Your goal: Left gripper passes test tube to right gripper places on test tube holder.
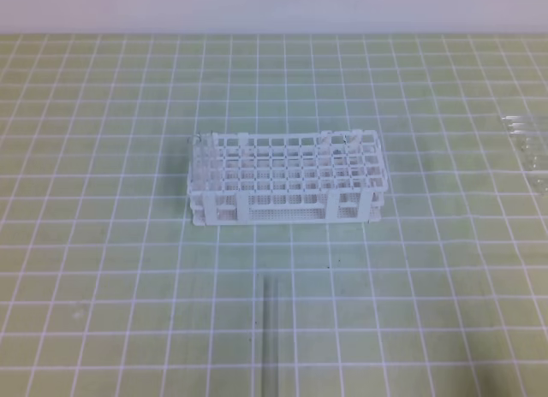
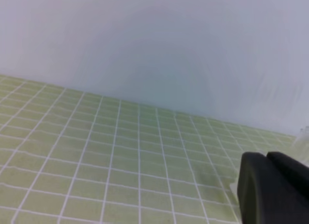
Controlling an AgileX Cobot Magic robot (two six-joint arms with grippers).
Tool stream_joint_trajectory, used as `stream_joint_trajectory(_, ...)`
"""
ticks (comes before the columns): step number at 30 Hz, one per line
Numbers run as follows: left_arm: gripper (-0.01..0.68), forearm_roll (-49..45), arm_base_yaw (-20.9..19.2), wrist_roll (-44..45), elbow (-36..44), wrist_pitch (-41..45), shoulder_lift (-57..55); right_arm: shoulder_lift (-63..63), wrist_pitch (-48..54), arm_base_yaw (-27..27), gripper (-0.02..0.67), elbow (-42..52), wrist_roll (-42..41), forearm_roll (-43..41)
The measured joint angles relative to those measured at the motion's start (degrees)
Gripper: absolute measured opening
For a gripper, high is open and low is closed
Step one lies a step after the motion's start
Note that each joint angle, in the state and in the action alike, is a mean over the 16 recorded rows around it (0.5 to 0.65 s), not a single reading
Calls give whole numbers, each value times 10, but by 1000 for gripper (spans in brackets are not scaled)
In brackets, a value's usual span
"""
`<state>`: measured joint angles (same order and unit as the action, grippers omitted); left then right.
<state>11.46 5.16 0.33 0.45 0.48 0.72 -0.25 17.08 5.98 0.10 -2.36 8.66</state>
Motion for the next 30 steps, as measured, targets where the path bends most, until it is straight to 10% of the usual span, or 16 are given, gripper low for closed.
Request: stream_joint_trajectory(30,0,15,0,-137,-44,42,-79,21,-134,0,-16,-26,0,228)
